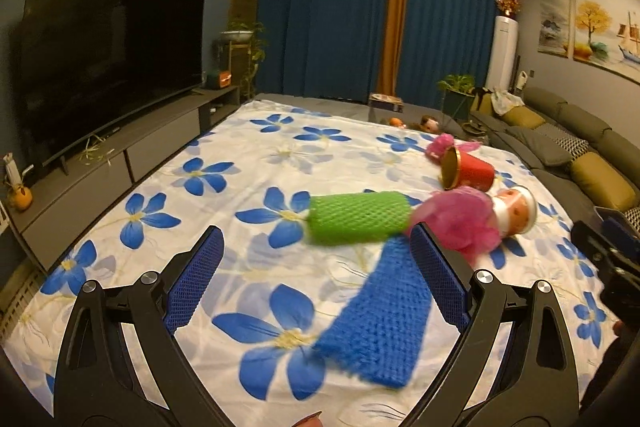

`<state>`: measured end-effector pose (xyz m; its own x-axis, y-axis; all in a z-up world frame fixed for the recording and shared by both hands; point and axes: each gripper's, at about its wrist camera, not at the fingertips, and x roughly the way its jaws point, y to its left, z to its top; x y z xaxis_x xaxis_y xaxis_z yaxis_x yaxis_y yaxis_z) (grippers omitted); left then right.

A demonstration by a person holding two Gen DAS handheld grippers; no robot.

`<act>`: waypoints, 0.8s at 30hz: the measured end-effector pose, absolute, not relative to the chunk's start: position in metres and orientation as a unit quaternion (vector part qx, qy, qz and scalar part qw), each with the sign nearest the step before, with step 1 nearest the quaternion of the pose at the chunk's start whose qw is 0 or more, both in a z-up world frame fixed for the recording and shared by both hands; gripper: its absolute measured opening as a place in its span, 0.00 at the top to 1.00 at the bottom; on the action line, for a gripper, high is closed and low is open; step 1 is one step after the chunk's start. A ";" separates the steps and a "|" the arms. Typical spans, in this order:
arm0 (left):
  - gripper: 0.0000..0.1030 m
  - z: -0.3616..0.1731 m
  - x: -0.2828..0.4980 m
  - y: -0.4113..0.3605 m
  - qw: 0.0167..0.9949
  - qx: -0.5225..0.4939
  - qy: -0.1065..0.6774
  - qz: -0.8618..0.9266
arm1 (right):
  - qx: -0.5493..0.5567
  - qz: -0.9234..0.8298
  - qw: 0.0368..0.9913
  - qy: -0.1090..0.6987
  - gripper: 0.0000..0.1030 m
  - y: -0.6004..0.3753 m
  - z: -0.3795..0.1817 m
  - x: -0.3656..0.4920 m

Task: Collect trash
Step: 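Move both open grippers back over the bed toward the remaining trash, then grasp the pink plastic bag with the right gripper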

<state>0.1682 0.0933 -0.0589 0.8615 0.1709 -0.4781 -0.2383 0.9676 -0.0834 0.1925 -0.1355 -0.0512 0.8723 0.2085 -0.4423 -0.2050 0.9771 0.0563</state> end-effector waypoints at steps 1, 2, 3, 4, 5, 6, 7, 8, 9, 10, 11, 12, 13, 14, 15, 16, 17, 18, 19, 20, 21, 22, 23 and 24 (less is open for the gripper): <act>0.10 -0.059 0.170 0.096 0.962 -0.070 0.240 0.108 | 0.002 0.110 0.966 0.233 0.22 -0.131 -0.053 0.197; 0.10 -0.058 0.173 0.099 0.962 -0.069 0.239 0.111 | 0.001 0.116 0.964 0.238 0.23 -0.126 -0.055 0.204; 0.10 -0.058 0.175 0.102 0.962 -0.069 0.237 0.113 | -0.001 0.120 0.962 0.244 0.26 -0.119 -0.059 0.212; 0.10 -0.057 0.177 0.104 0.963 -0.067 0.234 0.116 | -0.003 0.123 0.961 0.249 0.26 -0.114 -0.061 0.219; 0.10 -0.057 0.179 0.107 0.963 -0.066 0.232 0.120 | -0.004 0.126 0.960 0.252 0.27 -0.109 -0.063 0.224; 0.10 -0.056 0.182 0.110 0.963 -0.065 0.230 0.125 | -0.004 0.127 0.959 0.254 0.27 -0.106 -0.064 0.229; 0.10 -0.056 0.184 0.113 0.963 -0.066 0.229 0.128 | -0.006 0.129 0.958 0.256 0.27 -0.101 -0.066 0.235; 0.10 -0.056 0.186 0.116 0.962 -0.067 0.229 0.131 | -0.006 0.131 0.957 0.259 0.29 -0.097 -0.069 0.241; 0.10 -0.057 0.188 0.119 0.961 -0.070 0.230 0.134 | -0.005 0.133 0.955 0.265 0.30 -0.092 -0.071 0.247; 0.10 -0.058 0.190 0.122 0.961 -0.073 0.233 0.133 | -0.006 0.134 0.954 0.269 0.30 -0.088 -0.074 0.253; 0.10 -0.059 0.190 0.123 0.960 -0.075 0.234 0.133 | -0.007 0.134 0.953 0.271 0.31 -0.086 -0.076 0.256; 0.10 -0.060 0.191 0.124 0.960 -0.075 0.236 0.131 | -0.010 0.135 0.952 0.274 0.35 -0.082 -0.079 0.261; 0.10 -0.061 0.191 0.124 0.960 -0.074 0.236 0.129 | -0.011 0.137 0.951 0.278 0.37 -0.079 -0.082 0.265; 0.10 -0.062 0.191 0.124 0.960 -0.073 0.237 0.127 | -0.011 0.138 0.949 0.283 0.41 -0.078 -0.084 0.269; 0.10 -0.063 0.192 0.123 0.961 -0.071 0.238 0.125 | -0.013 0.139 0.947 0.289 0.47 -0.075 -0.086 0.273; 0.10 -0.063 0.192 0.123 0.961 -0.071 0.239 0.123 | -0.014 0.141 0.946 0.291 0.49 -0.074 -0.088 0.275; 0.10 -0.064 0.192 0.123 0.961 -0.070 0.239 0.121 | -0.016 0.142 0.945 0.294 0.57 -0.072 -0.090 0.278; 0.10 -0.064 0.192 0.123 0.961 -0.070 0.239 0.119 | -0.017 0.144 0.944 0.295 0.67 -0.071 -0.091 0.279; 0.10 -0.065 0.192 0.123 0.961 -0.070 0.239 0.118 | -0.019 0.146 0.943 0.299 0.72 -0.069 -0.092 0.281; 0.10 -0.066 0.192 0.123 0.961 -0.070 0.240 0.116 | -0.021 0.147 0.942 0.300 0.78 -0.070 -0.093 0.281; 0.10 -0.066 0.192 0.122 0.961 -0.070 0.241 0.115 | -0.022 0.150 0.942 0.301 0.82 -0.069 -0.093 0.281; 0.10 -0.066 0.192 0.122 0.961 -0.069 0.241 0.114 | -0.022 0.151 0.942 0.299 0.83 -0.070 -0.093 0.280; 0.10 -0.067 0.192 0.122 0.961 -0.069 0.242 0.113 | -0.023 0.151 0.943 0.296 0.86 -0.070 -0.093 0.279; 0.10 -0.067 0.191 0.121 0.961 -0.069 0.242 0.112 | -0.023 0.151 0.944 0.292 0.87 -0.071 -0.091 0.277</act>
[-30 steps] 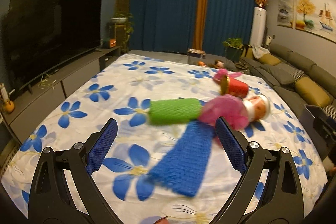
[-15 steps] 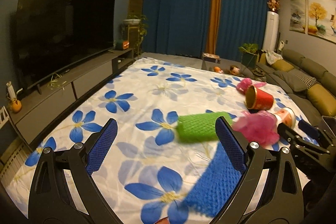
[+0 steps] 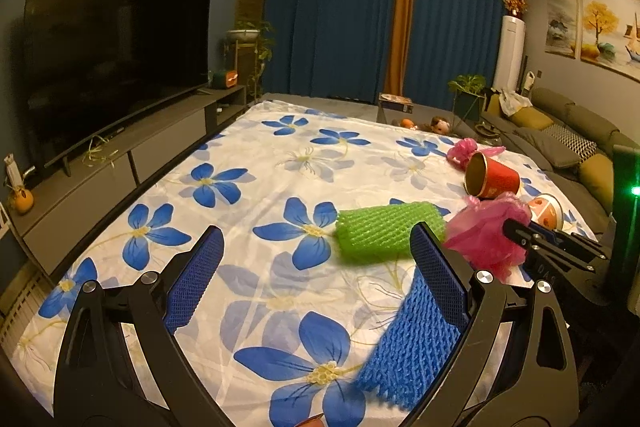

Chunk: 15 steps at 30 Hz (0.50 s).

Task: Collect trash
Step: 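Grasp the pink plastic bag with the right gripper, then grasp the blue mesh net with the left gripper while the right holds the pink bag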

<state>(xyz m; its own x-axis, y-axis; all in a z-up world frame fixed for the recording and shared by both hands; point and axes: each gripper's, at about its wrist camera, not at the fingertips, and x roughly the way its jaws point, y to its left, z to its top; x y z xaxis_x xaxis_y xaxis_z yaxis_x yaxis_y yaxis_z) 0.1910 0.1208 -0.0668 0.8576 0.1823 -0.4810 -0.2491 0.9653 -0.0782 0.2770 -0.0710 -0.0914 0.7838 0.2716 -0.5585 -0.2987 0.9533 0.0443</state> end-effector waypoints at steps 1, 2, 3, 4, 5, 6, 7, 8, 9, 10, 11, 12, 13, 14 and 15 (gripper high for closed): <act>0.10 -0.067 0.190 0.120 0.961 -0.068 0.243 0.110 | -0.022 0.151 0.945 0.290 0.87 -0.072 -0.090 0.275; 0.10 -0.067 0.190 0.119 0.961 -0.068 0.243 0.109 | -0.018 0.152 0.946 0.286 0.88 -0.075 -0.087 0.273; 0.10 -0.067 0.189 0.118 0.962 -0.068 0.244 0.106 | -0.012 0.153 0.948 0.280 0.89 -0.078 -0.084 0.269; 0.10 -0.068 0.188 0.117 0.962 -0.068 0.246 0.103 | -0.008 0.154 0.949 0.276 0.89 -0.080 -0.081 0.266; 0.10 -0.069 0.188 0.116 0.961 -0.067 0.248 0.100 | -0.003 0.153 0.951 0.268 0.89 -0.083 -0.076 0.262; 0.10 -0.069 0.188 0.114 0.961 -0.066 0.253 0.093 | 0.000 0.153 0.953 0.263 0.89 -0.086 -0.072 0.258; 0.10 -0.070 0.188 0.112 0.961 -0.064 0.255 0.089 | 0.007 0.152 0.955 0.253 0.89 -0.092 -0.066 0.252; 0.10 -0.071 0.188 0.110 0.961 -0.061 0.258 0.084 | 0.011 0.151 0.957 0.248 0.89 -0.095 -0.062 0.249; 0.10 -0.072 0.188 0.107 0.960 -0.057 0.262 0.076 | 0.016 0.151 0.958 0.242 0.89 -0.099 -0.057 0.244; 0.10 -0.073 0.188 0.104 0.960 -0.054 0.267 0.069 | 0.023 0.150 0.961 0.233 0.89 -0.106 -0.051 0.237; 0.10 -0.074 0.188 0.101 0.959 -0.052 0.272 0.062 | 0.026 0.150 0.962 0.226 0.89 -0.110 -0.046 0.233; 0.10 -0.076 0.188 0.098 0.958 -0.051 0.275 0.057 | 0.027 0.148 0.964 0.221 0.89 -0.113 -0.043 0.229; 0.10 -0.077 0.189 0.095 0.957 -0.049 0.280 0.052 | 0.029 0.144 0.966 0.213 0.89 -0.118 -0.038 0.224; 0.10 -0.079 0.189 0.093 0.957 -0.048 0.284 0.047 | 0.032 0.141 0.968 0.208 0.89 -0.123 -0.034 0.219; 0.10 -0.080 0.189 0.090 0.955 -0.047 0.289 0.042 | 0.035 0.137 0.969 0.203 0.89 -0.127 -0.031 0.215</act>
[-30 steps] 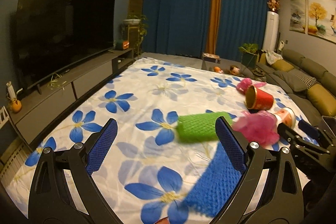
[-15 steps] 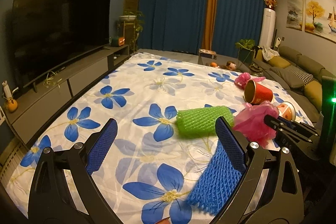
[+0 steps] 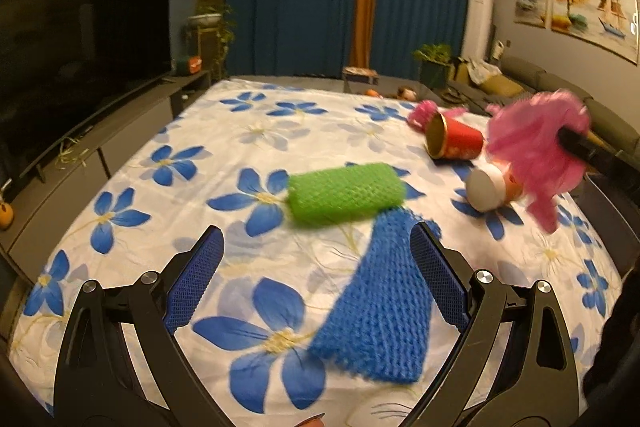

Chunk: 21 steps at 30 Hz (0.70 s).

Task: Collect trash
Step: 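Grasp the blue mesh net with the left gripper while the right holds the pink bag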

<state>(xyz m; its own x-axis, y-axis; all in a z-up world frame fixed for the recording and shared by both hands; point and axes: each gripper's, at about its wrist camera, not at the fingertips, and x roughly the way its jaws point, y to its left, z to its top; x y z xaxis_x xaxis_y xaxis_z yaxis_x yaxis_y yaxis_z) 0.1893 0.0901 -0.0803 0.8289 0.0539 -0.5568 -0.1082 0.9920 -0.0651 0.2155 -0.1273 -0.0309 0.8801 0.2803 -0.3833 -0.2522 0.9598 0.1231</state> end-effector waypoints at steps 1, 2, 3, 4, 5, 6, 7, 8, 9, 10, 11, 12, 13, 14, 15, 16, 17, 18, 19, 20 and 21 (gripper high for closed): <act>0.10 -0.082 0.190 0.088 0.954 -0.045 0.295 0.038 | 0.041 0.135 0.970 0.197 0.89 -0.134 -0.028 0.211; 0.10 -0.084 0.190 0.086 0.952 -0.044 0.300 0.034 | 0.045 0.131 0.971 0.194 0.89 -0.139 -0.025 0.206; 0.10 -0.086 0.192 0.084 0.950 -0.043 0.307 0.031 | 0.049 0.127 0.972 0.191 0.89 -0.145 -0.024 0.202; 0.10 -0.088 0.192 0.082 0.949 -0.042 0.312 0.028 | 0.051 0.123 0.973 0.190 0.89 -0.149 -0.023 0.198; 0.10 -0.090 0.193 0.079 0.947 -0.041 0.316 0.025 | 0.052 0.119 0.973 0.191 0.89 -0.152 -0.022 0.194; 0.10 -0.091 0.193 0.077 0.946 -0.041 0.320 0.022 | 0.051 0.116 0.973 0.191 0.89 -0.155 -0.022 0.191; 0.10 -0.094 0.195 0.074 0.945 -0.040 0.325 0.018 | 0.051 0.114 0.974 0.191 0.89 -0.158 -0.022 0.187; 0.10 -0.095 0.195 0.073 0.944 -0.040 0.328 0.016 | 0.048 0.111 0.974 0.191 0.89 -0.159 -0.023 0.183; 0.10 -0.098 0.196 0.071 0.942 -0.037 0.334 0.013 | 0.046 0.107 0.974 0.192 0.89 -0.162 -0.024 0.179; 0.10 -0.100 0.197 0.069 0.940 -0.033 0.339 0.011 | 0.046 0.105 0.974 0.194 0.89 -0.165 -0.026 0.176; 0.10 -0.104 0.200 0.066 0.938 -0.028 0.346 0.009 | 0.048 0.104 0.974 0.196 0.89 -0.168 -0.028 0.173; 0.11 -0.107 0.202 0.064 0.934 -0.026 0.356 0.004 | 0.049 0.103 0.973 0.200 0.89 -0.169 -0.030 0.171; 0.13 -0.109 0.205 0.063 0.931 -0.025 0.364 0.001 | 0.050 0.101 0.973 0.204 0.89 -0.172 -0.032 0.169; 0.13 -0.111 0.207 0.062 0.929 -0.023 0.370 0.000 | 0.051 0.100 0.972 0.206 0.89 -0.174 -0.034 0.167; 0.13 -0.113 0.209 0.061 0.926 -0.019 0.378 -0.002 | 0.051 0.098 0.971 0.210 0.89 -0.176 -0.035 0.166; 0.14 -0.116 0.211 0.059 0.923 -0.016 0.385 -0.005 | 0.052 0.098 0.971 0.213 0.89 -0.179 -0.037 0.164; 0.17 -0.118 0.214 0.058 0.919 -0.013 0.393 -0.011 | 0.054 0.098 0.970 0.216 0.89 -0.180 -0.038 0.163; 0.19 -0.120 0.215 0.056 0.917 -0.012 0.398 -0.013 | 0.055 0.097 0.970 0.217 0.89 -0.181 -0.038 0.162; 0.21 -0.122 0.217 0.056 0.915 -0.011 0.403 -0.014 | 0.055 0.097 0.969 0.219 0.89 -0.183 -0.039 0.160; 0.24 -0.123 0.219 0.055 0.912 -0.011 0.409 -0.013 | 0.055 0.096 0.969 0.220 0.89 -0.184 -0.039 0.159; 0.27 -0.126 0.221 0.056 0.909 -0.014 0.417 -0.012 | 0.056 0.096 0.969 0.221 0.89 -0.186 -0.039 0.158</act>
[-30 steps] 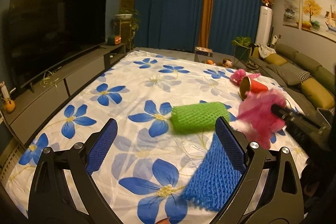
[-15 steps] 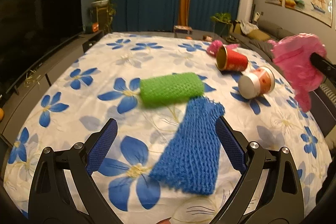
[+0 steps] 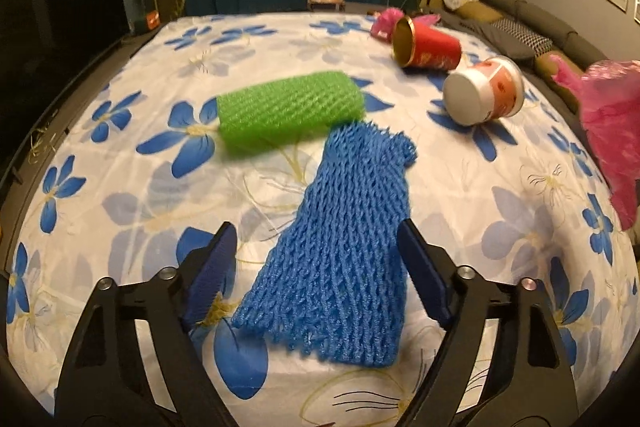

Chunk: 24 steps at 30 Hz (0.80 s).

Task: Collect trash
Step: 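Grasp the blue mesh net with the left gripper while the right holds the pink bag, then carry the blue net and pink bag over the grey bin and open both grippers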

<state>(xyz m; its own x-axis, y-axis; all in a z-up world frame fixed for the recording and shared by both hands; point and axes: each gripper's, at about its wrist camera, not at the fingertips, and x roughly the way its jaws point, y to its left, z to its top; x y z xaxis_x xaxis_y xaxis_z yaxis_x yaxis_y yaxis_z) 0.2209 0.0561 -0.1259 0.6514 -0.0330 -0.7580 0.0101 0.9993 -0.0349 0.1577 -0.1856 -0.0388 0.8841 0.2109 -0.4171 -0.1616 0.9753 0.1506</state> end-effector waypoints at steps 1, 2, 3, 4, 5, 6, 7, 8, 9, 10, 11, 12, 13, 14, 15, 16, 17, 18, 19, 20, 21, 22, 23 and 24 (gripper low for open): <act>0.30 -0.128 0.223 0.057 0.905 -0.017 0.424 -0.014 | 0.056 0.096 0.969 0.221 0.89 -0.185 -0.038 0.156; 0.34 -0.130 0.224 0.058 0.903 -0.021 0.429 -0.017 | 0.056 0.095 0.969 0.221 0.89 -0.186 -0.038 0.155; 0.35 -0.132 0.226 0.060 0.900 -0.024 0.435 -0.018 | 0.056 0.095 0.969 0.221 0.89 -0.187 -0.038 0.154; 0.35 -0.132 0.226 0.059 0.900 -0.025 0.435 -0.018 | 0.056 0.094 0.969 0.221 0.89 -0.188 -0.038 0.153; 0.35 -0.132 0.226 0.059 0.900 -0.024 0.435 -0.018 | 0.057 0.094 0.969 0.220 0.89 -0.189 -0.038 0.151; 0.37 -0.132 0.226 0.058 0.900 -0.020 0.435 -0.018 | 0.057 0.094 0.969 0.220 0.89 -0.190 -0.037 0.150; 0.42 -0.132 0.226 0.057 0.900 -0.019 0.435 -0.019 | 0.057 0.094 0.969 0.219 0.89 -0.191 -0.037 0.148; 0.49 -0.132 0.226 0.057 0.901 -0.017 0.434 -0.020 | 0.057 0.094 0.970 0.219 0.89 -0.191 -0.036 0.148; 0.52 -0.132 0.225 0.056 0.901 -0.017 0.433 -0.019 | 0.058 0.094 0.970 0.218 0.89 -0.191 -0.035 0.146; 0.59 -0.131 0.225 0.056 0.902 -0.018 0.432 -0.020 | 0.058 0.094 0.970 0.218 0.89 -0.191 -0.034 0.145; 0.66 -0.131 0.224 0.056 0.902 -0.019 0.431 -0.022 | 0.057 0.094 0.970 0.218 0.89 -0.192 -0.034 0.144; 0.70 -0.130 0.223 0.055 0.903 -0.020 0.429 -0.026 | 0.057 0.093 0.970 0.218 0.89 -0.192 -0.034 0.143; 0.78 -0.129 0.222 0.053 0.904 -0.016 0.426 -0.026 | 0.056 0.093 0.970 0.218 0.89 -0.192 -0.034 0.142; 0.84 -0.128 0.222 0.051 0.905 -0.012 0.424 -0.025 | 0.056 0.092 0.970 0.219 0.89 -0.192 -0.034 0.141; 0.87 -0.127 0.220 0.049 0.908 -0.006 0.418 -0.023 | 0.056 0.092 0.970 0.220 0.89 -0.193 -0.034 0.140; 0.92 -0.125 0.219 0.049 0.910 -0.006 0.414 -0.024 | 0.056 0.091 0.970 0.220 0.89 -0.194 -0.034 0.139; 0.93 -0.125 0.218 0.048 0.911 -0.008 0.412 -0.026 | 0.055 0.091 0.970 0.220 0.89 -0.195 -0.033 0.138; 0.93 -0.124 0.217 0.048 0.911 -0.009 0.411 -0.026 | 0.055 0.090 0.970 0.220 0.89 -0.196 -0.033 0.137; 0.93 -0.123 0.216 0.047 0.911 -0.010 0.410 -0.026 | 0.055 0.089 0.970 0.218 0.89 -0.196 -0.032 0.136; 0.93 -0.122 0.215 0.047 0.912 -0.012 0.409 -0.028 | 0.055 0.088 0.971 0.217 0.89 -0.198 -0.031 0.134; 0.94 -0.120 0.213 0.046 0.914 -0.016 0.404 -0.030 | 0.055 0.087 0.971 0.216 0.89 -0.199 -0.030 0.133; 0.94 -0.116 0.211 0.044 0.917 -0.016 0.398 -0.031 | 0.056 0.086 0.971 0.215 0.89 -0.201 -0.030 0.132; 0.94 -0.113 0.209 0.043 0.918 -0.015 0.394 -0.032 | 0.057 0.085 0.971 0.215 0.89 -0.203 -0.029 0.131; 0.94 -0.108 0.207 0.041 0.921 -0.013 0.387 -0.033 | 0.059 0.085 0.971 0.214 0.89 -0.206 -0.029 0.130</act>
